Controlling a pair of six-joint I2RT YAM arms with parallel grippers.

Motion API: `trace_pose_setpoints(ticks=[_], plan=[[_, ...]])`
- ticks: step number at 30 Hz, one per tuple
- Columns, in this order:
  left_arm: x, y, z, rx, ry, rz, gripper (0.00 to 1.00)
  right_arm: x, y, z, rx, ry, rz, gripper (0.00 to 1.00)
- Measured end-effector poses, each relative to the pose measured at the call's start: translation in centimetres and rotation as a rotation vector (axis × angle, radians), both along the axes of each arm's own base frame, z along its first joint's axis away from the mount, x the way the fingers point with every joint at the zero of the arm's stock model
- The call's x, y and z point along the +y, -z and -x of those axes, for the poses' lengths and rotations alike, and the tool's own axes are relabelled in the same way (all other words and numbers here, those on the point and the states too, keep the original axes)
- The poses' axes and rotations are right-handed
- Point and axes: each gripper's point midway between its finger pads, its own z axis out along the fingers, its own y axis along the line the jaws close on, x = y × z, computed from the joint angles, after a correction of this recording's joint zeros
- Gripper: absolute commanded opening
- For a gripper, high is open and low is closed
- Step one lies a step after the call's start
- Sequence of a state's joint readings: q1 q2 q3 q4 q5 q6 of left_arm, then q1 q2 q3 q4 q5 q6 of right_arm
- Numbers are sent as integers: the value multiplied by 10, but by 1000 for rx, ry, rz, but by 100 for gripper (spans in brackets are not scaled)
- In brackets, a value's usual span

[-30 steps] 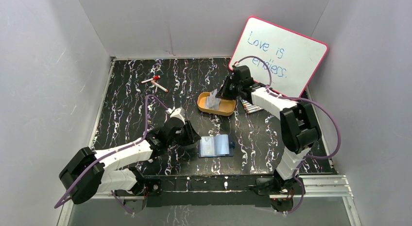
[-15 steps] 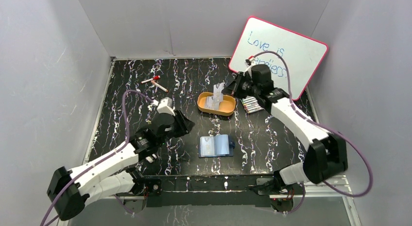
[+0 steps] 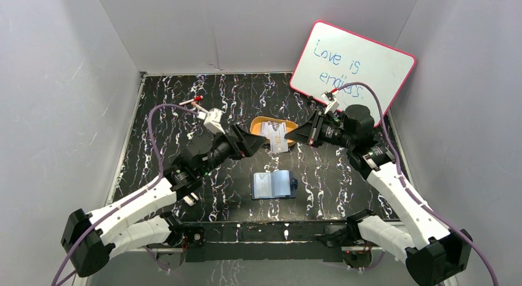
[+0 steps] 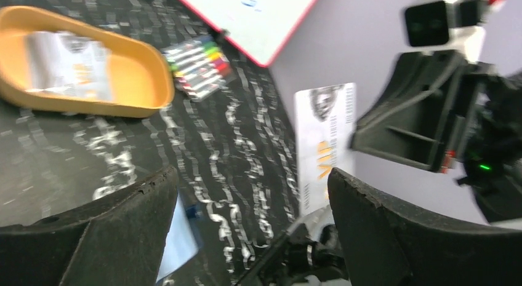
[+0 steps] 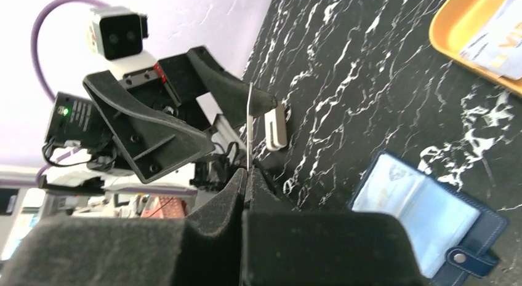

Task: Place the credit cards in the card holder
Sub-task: Pick up the credit card from the storage box.

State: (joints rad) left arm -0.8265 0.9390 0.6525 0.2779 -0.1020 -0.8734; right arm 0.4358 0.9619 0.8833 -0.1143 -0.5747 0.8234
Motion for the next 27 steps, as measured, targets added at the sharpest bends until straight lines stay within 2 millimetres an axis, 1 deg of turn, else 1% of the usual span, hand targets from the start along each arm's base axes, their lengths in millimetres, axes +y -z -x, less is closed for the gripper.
trace_pose_setpoints(ticks=[4,6,10,12,14,17,18,22,26,27], plan=[[-27,-19,7,-31,131,98,86,2,-4,12,31,-39,-42,0],[-35,-30,12,-47,182,148,85,3,-7,15,31,-54,-62,0],[-41,-52,23,-91,264,246,79,5,-16,20,24,-74,-92,0],[-42,-55,28,-95,290,271,73,6,-19,21,19,-83,-106,0],[-43,-57,31,-95,310,284,64,6,-18,23,22,-90,-114,0],[-45,-60,34,-93,331,300,47,7,-14,24,35,-94,-117,0],[-46,-60,35,-92,337,303,40,7,-13,24,40,-96,-119,0],[-48,-56,33,-73,343,303,25,7,-16,25,38,-104,-131,0],[-47,-55,32,-65,346,306,3,8,-18,26,32,-112,-139,0],[-47,-55,32,-64,347,307,0,8,-19,26,29,-116,-143,0]])
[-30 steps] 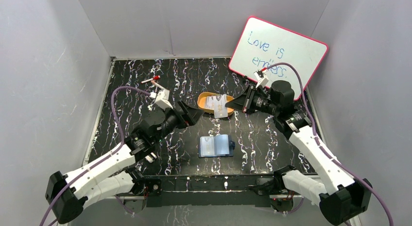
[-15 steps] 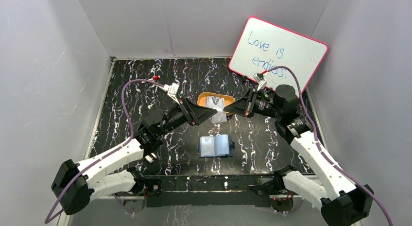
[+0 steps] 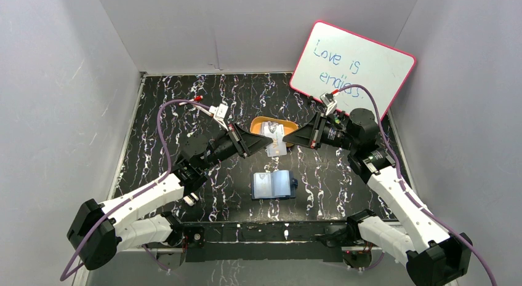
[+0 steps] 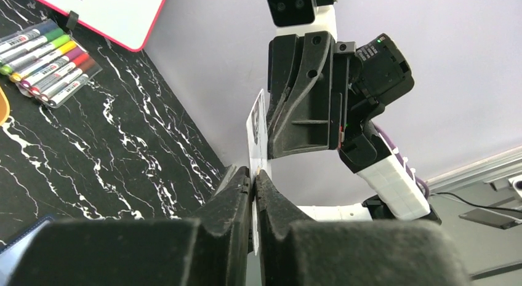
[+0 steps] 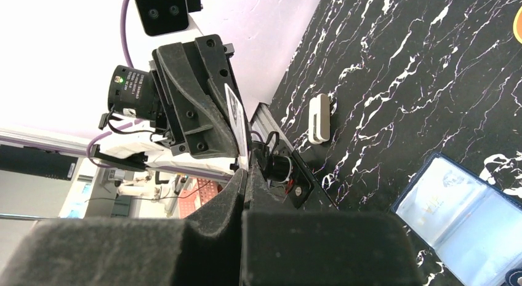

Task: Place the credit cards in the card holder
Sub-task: Pick up the credit card from the storage box.

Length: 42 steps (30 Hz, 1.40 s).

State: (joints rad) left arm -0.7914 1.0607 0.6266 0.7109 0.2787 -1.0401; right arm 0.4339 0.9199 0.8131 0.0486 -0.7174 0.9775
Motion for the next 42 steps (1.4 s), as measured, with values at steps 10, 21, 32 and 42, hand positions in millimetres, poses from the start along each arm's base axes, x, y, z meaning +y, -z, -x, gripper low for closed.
trace_pose_setpoints(ticks=[10,21,32,42], plan=[[1,-4,3,-11,20,21,0,1,-2,5,-3,-32,-9,26],[2,-5,4,-3,35,37,0,3,-5,9,-7,-72,-22,27],[-2,-2,2,42,67,82,0,4,0,11,6,-90,-18,12],[-1,3,1,56,74,87,70,2,2,11,-12,-83,3,0]])
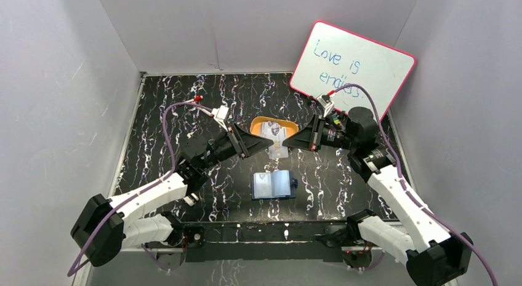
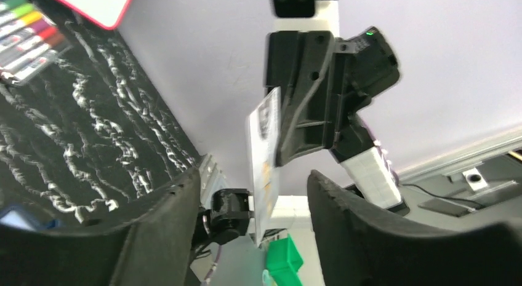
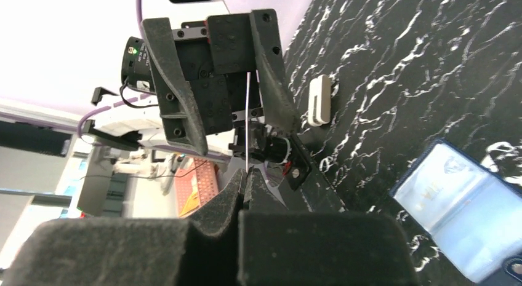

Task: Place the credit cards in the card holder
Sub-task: Pick up the credit card from the storage box, then insert the credit card into the card holder.

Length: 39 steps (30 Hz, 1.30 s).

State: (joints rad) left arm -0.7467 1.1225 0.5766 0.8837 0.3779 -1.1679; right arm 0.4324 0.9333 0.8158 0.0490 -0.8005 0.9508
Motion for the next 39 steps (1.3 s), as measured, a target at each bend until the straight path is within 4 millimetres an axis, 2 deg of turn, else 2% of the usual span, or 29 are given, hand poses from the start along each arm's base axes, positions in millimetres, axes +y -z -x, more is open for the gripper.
trace_pose_setpoints(ticks=[2,6,9,12,17,20,22,27,34,39], plan=[[4,12,-2,18,-22,-44,74,-3,1,-2,-18,27,40,0],[23,37,-9,56,-131,-183,75,-14,1,-8,-82,107,116,0],[43,53,-9,59,-211,-281,71,-22,16,-10,-88,153,171,0],[56,82,-6,84,-249,-370,64,-25,54,-10,-24,170,233,0],[65,164,3,225,-220,-576,55,-25,134,4,171,158,343,0],[62,197,9,288,-184,-666,51,-20,162,15,240,139,389,0],[58,208,13,305,-158,-694,48,-13,172,19,257,125,411,0],[48,221,17,312,-125,-706,38,1,185,18,253,131,433,0],[48,257,24,379,-97,-750,32,-4,223,14,308,186,498,0],[43,262,23,383,-86,-746,29,-2,232,8,308,200,510,0]])
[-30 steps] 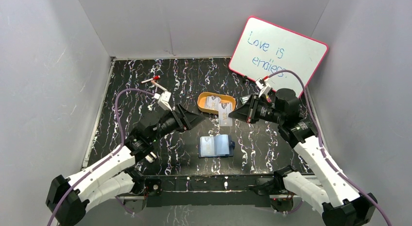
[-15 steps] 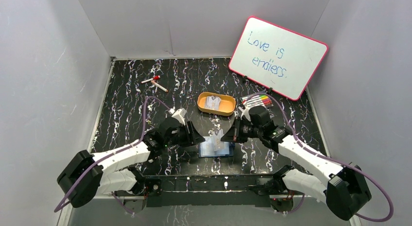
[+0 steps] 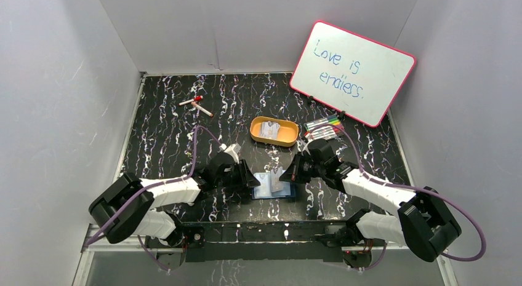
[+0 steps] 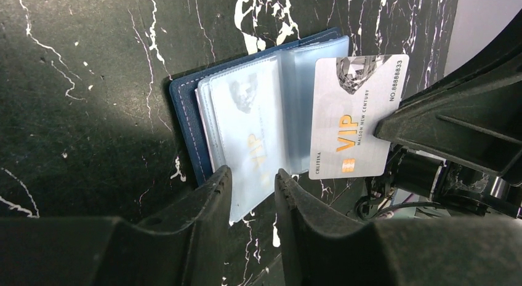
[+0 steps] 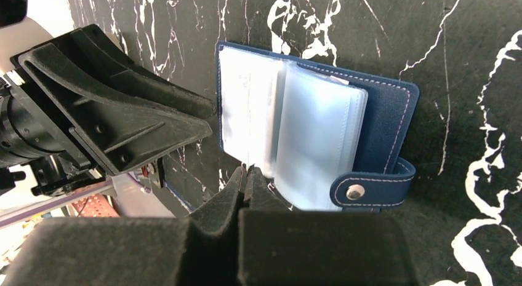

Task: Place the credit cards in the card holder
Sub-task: Insert the credit card into the card holder.

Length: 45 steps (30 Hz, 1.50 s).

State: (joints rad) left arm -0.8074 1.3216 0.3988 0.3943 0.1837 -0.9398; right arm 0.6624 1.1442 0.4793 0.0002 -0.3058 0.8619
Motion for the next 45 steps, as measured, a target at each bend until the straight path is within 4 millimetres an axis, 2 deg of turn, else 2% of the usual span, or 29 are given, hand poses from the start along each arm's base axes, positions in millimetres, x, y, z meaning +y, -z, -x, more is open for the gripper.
trace_pose_setpoints(ticks=[9,17,39,45], plan=[[1,11,0,20,-5,-22,23,-1,8,-5,-10,13,18,0],[5,16,0,25,-15,-47,20,-5,22,0,7,5,40,0],[7,20,-1,30,-24,-60,16,1,19,-5,-29,-3,8,0],[7,20,-1,30,-24,-60,15,2,24,-3,-13,-4,1,0]])
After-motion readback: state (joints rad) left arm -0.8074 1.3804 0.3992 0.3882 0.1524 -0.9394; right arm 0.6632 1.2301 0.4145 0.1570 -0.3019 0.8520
